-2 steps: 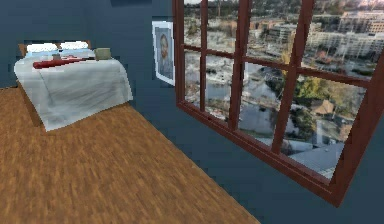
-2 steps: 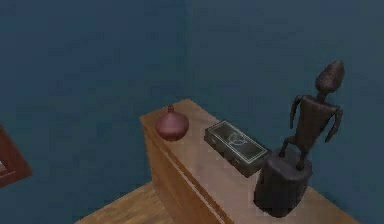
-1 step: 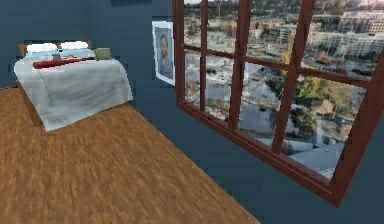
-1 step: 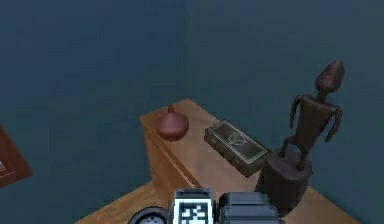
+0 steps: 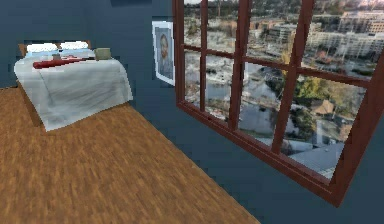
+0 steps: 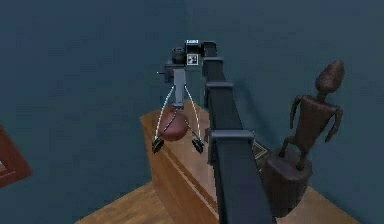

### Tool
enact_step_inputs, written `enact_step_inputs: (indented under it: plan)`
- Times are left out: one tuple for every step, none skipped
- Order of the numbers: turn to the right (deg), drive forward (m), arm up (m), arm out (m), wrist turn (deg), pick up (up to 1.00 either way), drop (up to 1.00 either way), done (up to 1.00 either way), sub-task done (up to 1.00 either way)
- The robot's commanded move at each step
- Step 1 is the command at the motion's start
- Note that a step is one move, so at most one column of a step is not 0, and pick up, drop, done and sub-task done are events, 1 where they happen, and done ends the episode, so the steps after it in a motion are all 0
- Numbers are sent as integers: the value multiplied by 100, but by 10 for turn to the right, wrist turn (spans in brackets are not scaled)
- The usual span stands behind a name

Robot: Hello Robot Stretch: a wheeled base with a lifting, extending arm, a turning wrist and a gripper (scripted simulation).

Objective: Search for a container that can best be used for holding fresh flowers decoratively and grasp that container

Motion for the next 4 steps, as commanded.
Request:
enact_step_inputs:
  plan:
    - [0, 0, 0, 0, 450, 0, 0, 0, 0]
    - [0, 0, 0, 0, 450, 0, 0, 0, 0]
    - [0, 0, 0, 0, 450, 0, 0, 0, 0]
    - [0, 0, 0, 0, 300, 0, 0, 0, 0]
